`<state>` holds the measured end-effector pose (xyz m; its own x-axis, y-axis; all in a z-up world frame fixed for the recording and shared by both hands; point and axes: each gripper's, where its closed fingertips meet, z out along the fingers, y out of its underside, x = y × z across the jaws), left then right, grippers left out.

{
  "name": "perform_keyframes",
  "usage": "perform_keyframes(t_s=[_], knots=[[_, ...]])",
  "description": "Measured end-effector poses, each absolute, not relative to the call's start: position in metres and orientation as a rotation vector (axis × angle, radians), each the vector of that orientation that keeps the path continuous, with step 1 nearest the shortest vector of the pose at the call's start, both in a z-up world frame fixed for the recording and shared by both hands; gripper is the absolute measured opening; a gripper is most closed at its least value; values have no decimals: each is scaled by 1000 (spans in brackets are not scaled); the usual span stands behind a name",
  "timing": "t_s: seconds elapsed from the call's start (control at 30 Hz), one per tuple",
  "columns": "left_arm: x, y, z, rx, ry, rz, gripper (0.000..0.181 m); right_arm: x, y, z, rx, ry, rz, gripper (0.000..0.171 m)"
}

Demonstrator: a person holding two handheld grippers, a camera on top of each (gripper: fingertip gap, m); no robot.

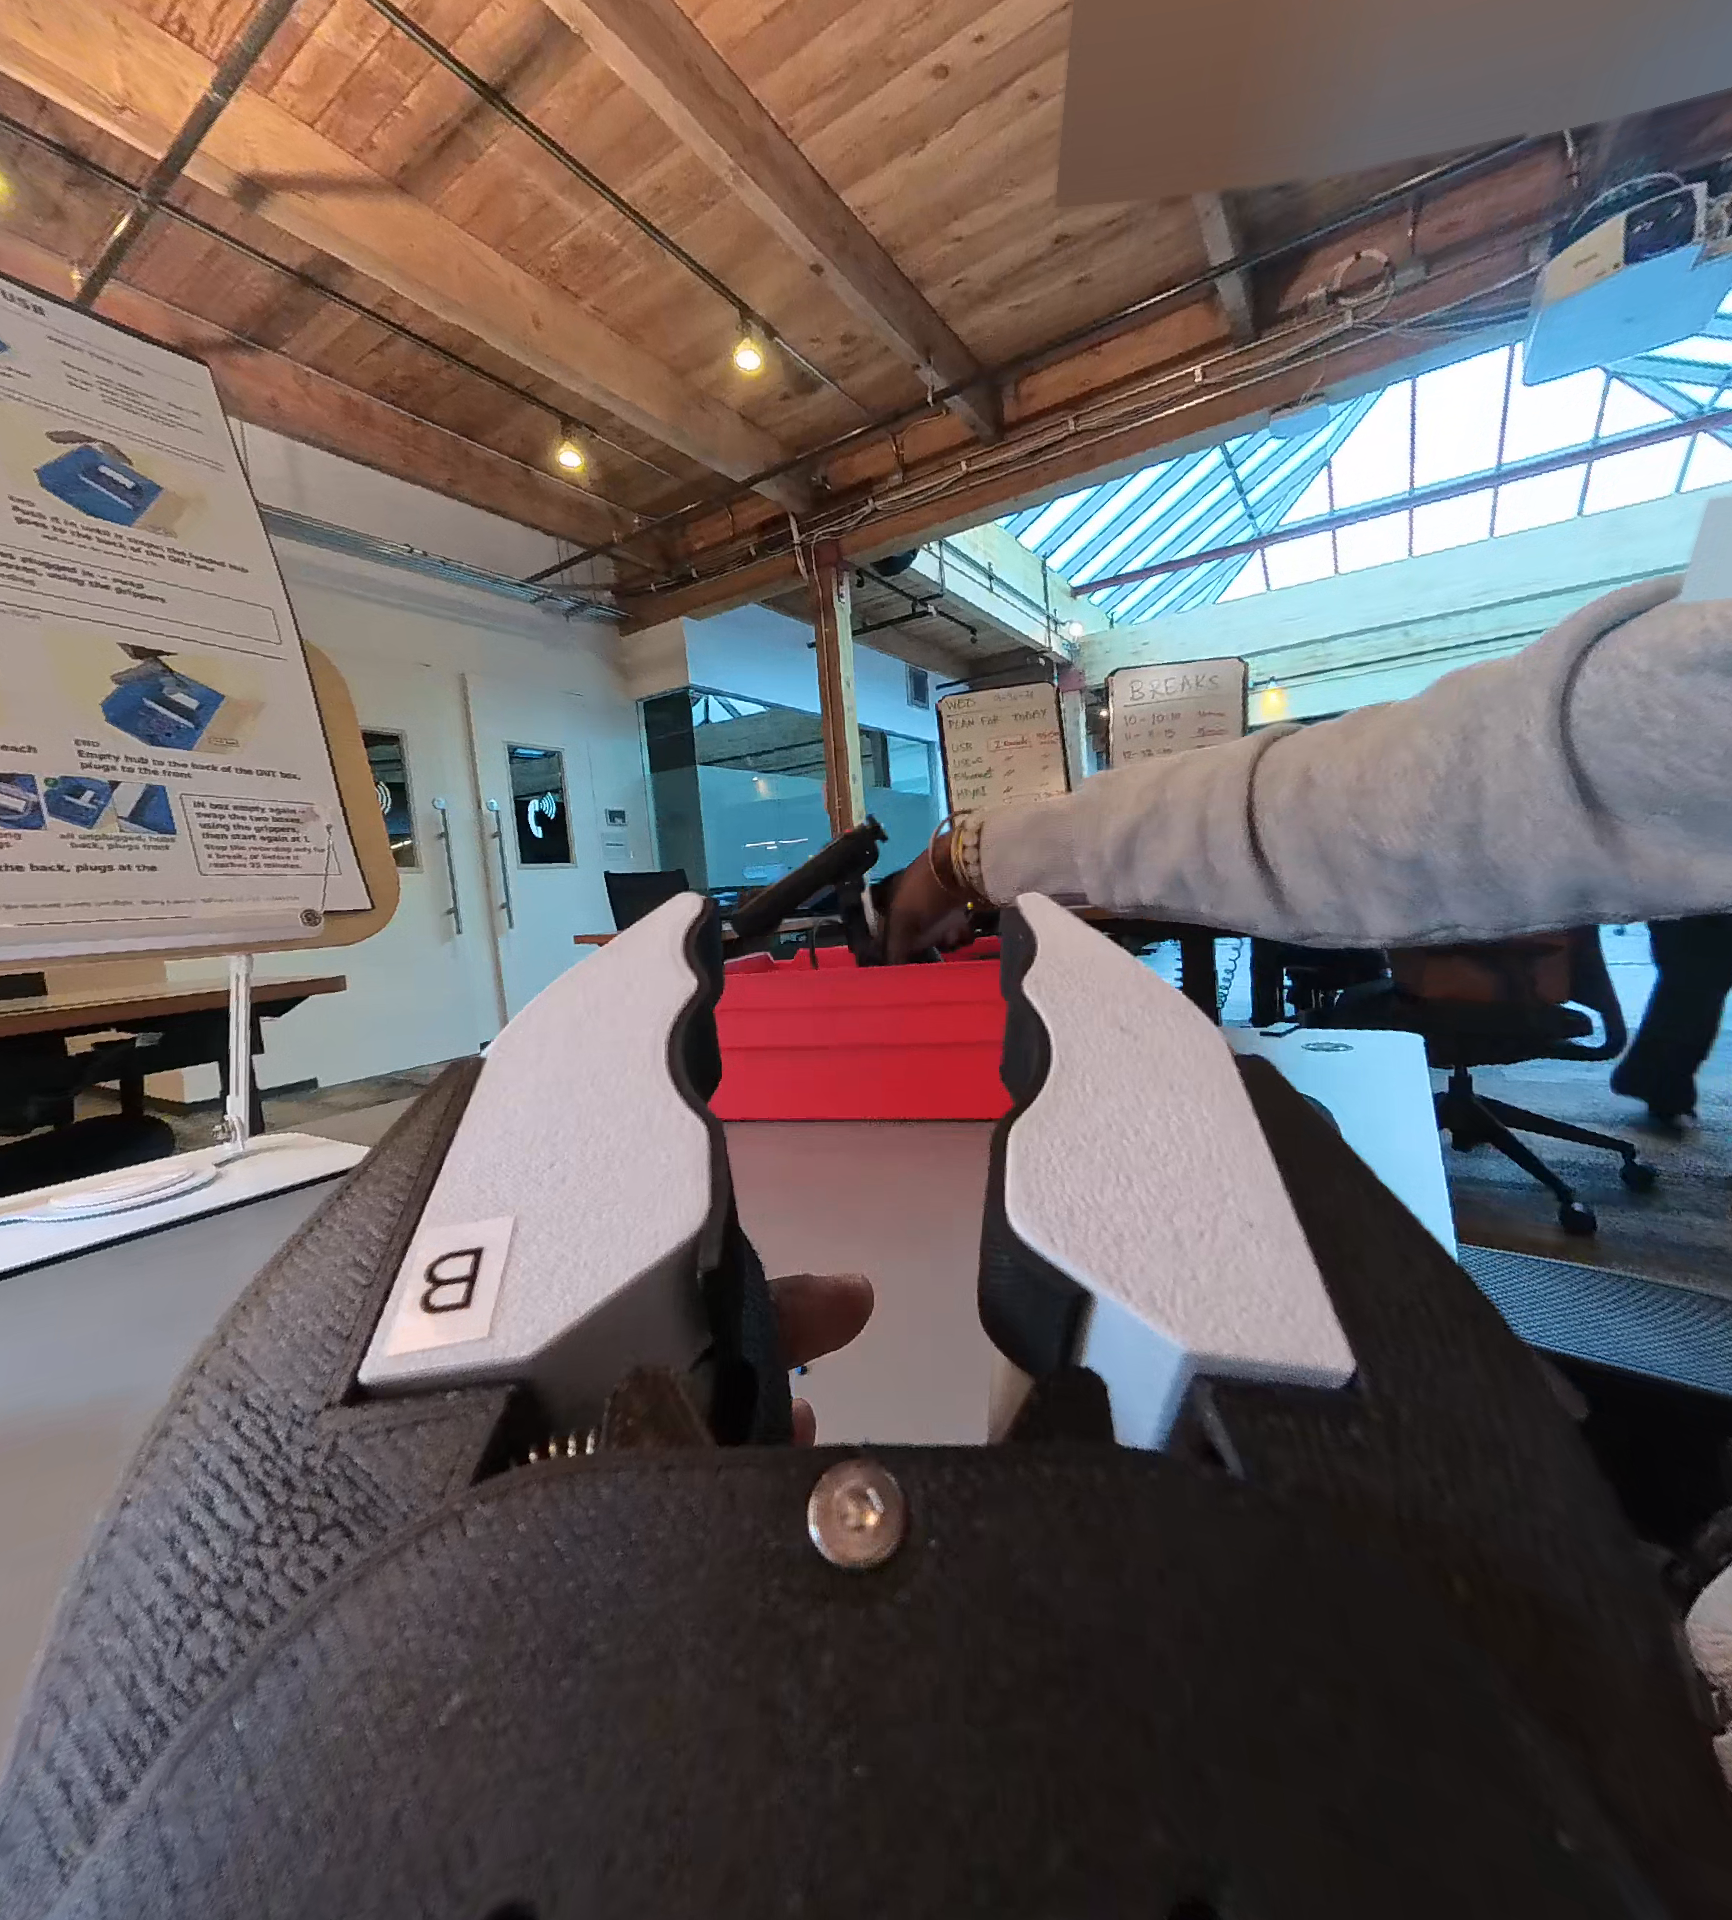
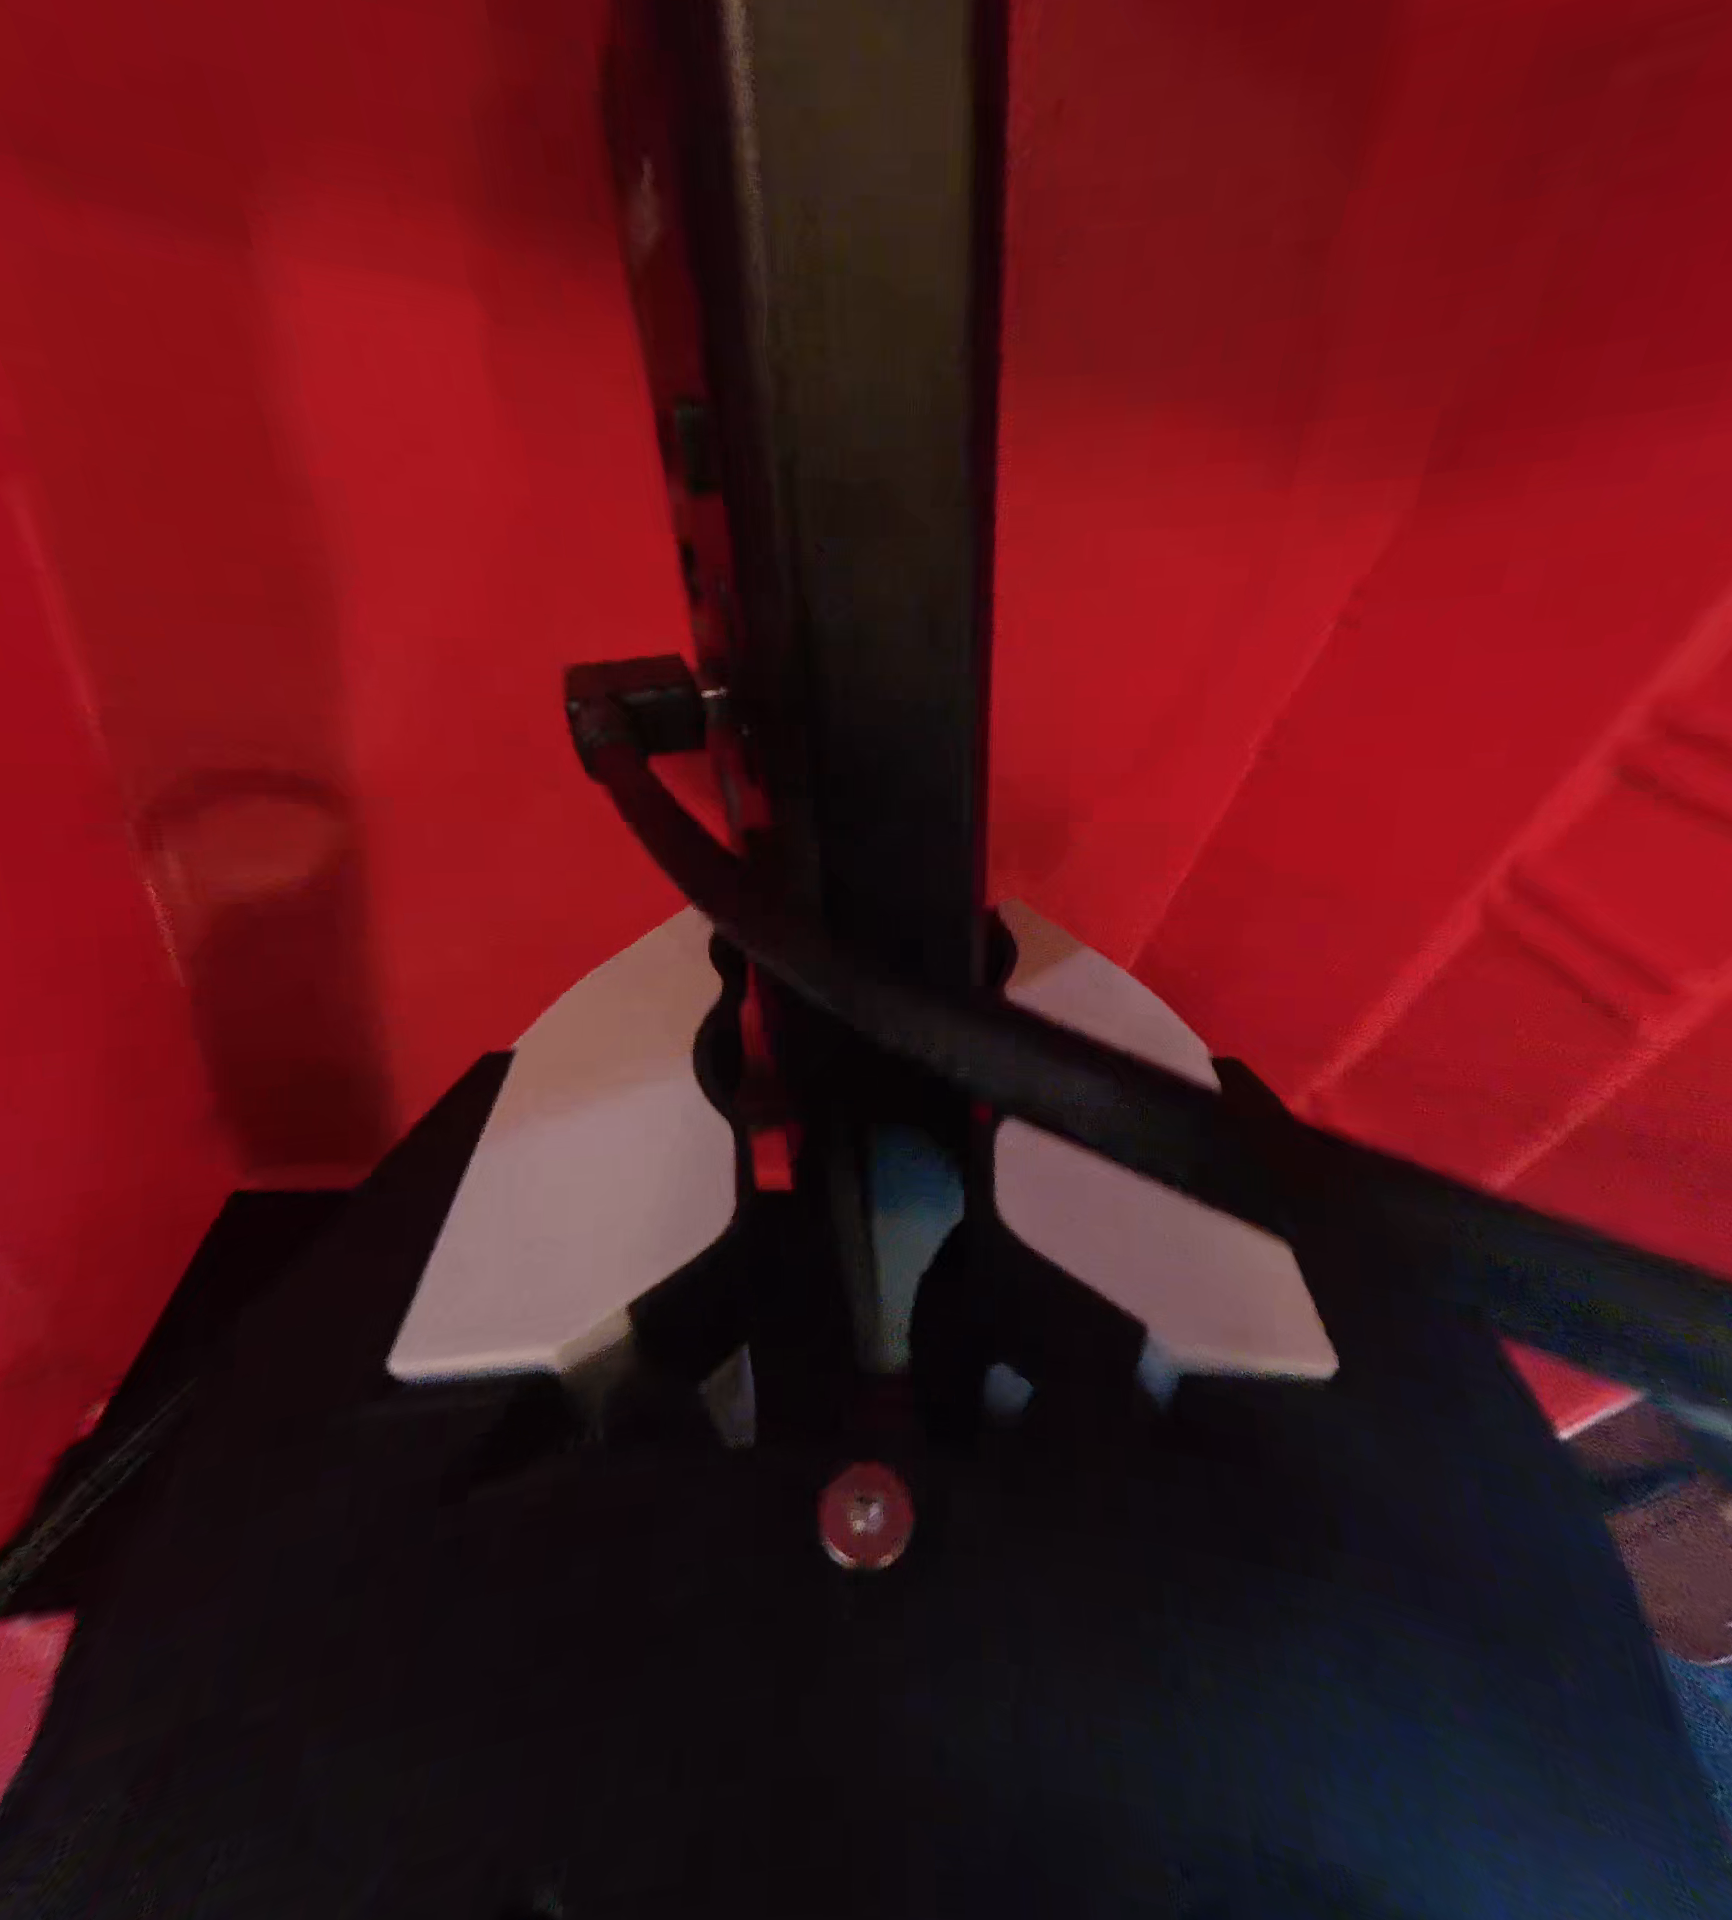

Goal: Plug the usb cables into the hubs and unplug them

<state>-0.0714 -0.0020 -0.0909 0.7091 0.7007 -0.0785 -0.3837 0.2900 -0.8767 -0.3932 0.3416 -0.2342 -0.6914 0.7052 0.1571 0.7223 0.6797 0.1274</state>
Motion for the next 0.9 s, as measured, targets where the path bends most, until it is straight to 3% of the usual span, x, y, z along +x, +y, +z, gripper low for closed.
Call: perform_keyframes(t_s=[0.17,0.3,0.4,0.47,0.63,0.9], knots=[[-70,-2,-89,-1037,-347,731,51,-388,344,-198,-1301,-2825,-249,60],[-69,-2,-89,-1039,-343,738,51,-394,345,-147,-1257,-2776,-160,60],[-69,-2,-89,-1040,-341,739,51,-385,336,-116,-1180,-2809,-58,54],[-69,-2,-89,-1042,-341,741,51,-363,322,-103,-1110,-2931,55,37],[-69,-1,-90,-1052,-339,748,51,-315,296,-106,-598,-3099,275,40],[-71,2,-95,-1083,-347,754,51,-318,285,-125,95,-2609,211,48]])
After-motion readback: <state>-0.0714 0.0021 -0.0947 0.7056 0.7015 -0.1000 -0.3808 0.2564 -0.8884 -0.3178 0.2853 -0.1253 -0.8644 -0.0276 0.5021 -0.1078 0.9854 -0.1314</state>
